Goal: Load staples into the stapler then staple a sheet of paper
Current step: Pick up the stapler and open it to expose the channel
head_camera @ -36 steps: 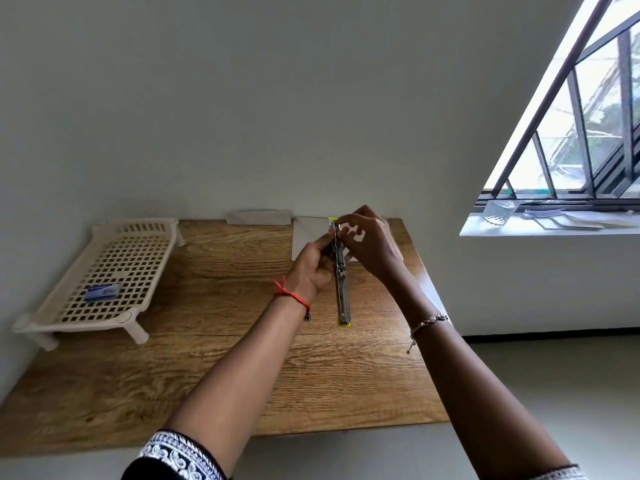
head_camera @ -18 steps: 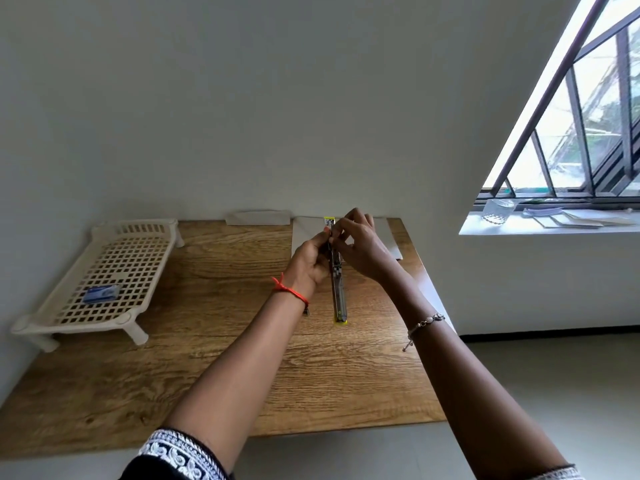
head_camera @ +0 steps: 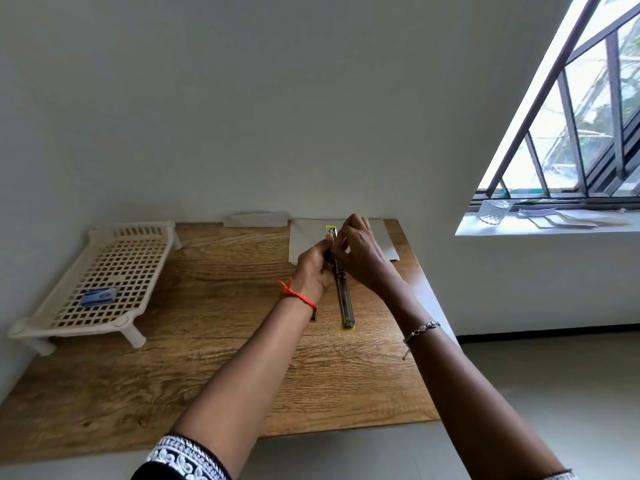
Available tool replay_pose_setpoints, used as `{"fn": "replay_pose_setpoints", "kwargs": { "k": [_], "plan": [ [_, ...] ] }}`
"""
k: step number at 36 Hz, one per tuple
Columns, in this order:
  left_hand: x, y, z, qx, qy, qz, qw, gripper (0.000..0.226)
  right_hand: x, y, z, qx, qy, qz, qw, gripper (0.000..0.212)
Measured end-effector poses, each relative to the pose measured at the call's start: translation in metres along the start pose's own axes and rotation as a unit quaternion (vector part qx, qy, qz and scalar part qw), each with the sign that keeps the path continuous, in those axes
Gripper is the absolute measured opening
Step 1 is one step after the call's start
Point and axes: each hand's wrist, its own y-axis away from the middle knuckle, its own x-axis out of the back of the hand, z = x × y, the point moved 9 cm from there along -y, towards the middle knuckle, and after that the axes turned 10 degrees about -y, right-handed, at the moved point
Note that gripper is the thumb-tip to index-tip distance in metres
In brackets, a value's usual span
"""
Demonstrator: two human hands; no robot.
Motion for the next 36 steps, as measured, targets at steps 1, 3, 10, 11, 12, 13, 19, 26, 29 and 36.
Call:
{"fn": "replay_pose_setpoints", "kwargs": {
  "k": [1, 3, 10, 11, 12, 13, 19, 26, 29, 36],
  "plan": [
    [0.001, -0.001, 0.0, -0.001, 0.003, 0.008, 1.0, 0.025, 0.0, 0.001, -0.001, 0.003, -0.01, 0.004, 1.0, 0.013],
    [0.004, -0.003, 0.005, -0.001, 0.018, 0.021, 1.0, 0.029, -0.004, 0.006, -0.004, 0.01, -0.005, -0.01, 1.0, 0.01],
    [-0.008, -0.002, 0.022, -0.023, 0.054, -0.016, 0.998, 0.027, 0.001, 0.019, 0.006, 0.008, -0.082, 0.032, 0.996, 0.024],
    [-0.009, -0.002, 0.021, -0.022, 0.05, -0.02, 0.998, 0.028, 0.004, 0.018, 0.005, 0.014, -0.083, 0.04, 0.996, 0.021],
    [-0.01, -0.002, 0.02, -0.022, 0.043, -0.024, 0.999, 0.029, 0.005, 0.017, 0.005, 0.012, -0.084, 0.041, 0.996, 0.019],
    [-0.012, -0.001, 0.019, -0.022, 0.034, -0.03, 0.999, 0.03, 0.006, 0.016, 0.005, 0.01, -0.087, 0.039, 0.995, 0.019],
    [-0.014, 0.004, 0.015, -0.004, 0.025, -0.036, 0.999, 0.027, 0.015, 0.015, 0.0, 0.027, -0.094, 0.023, 0.995, 0.032],
    [-0.007, -0.007, 0.012, -0.01, 0.036, -0.017, 0.999, 0.029, 0.027, 0.017, -0.001, 0.02, -0.092, 0.068, 0.993, 0.009],
    [-0.007, -0.008, 0.013, -0.01, 0.075, -0.017, 0.997, 0.029, 0.027, 0.019, 0.0, 0.013, -0.098, 0.068, 0.993, 0.008],
    [-0.005, -0.011, 0.007, -0.001, 0.109, -0.019, 0.994, 0.027, 0.024, 0.026, 0.006, 0.008, -0.11, 0.068, 0.992, 0.011]
  ]
}}
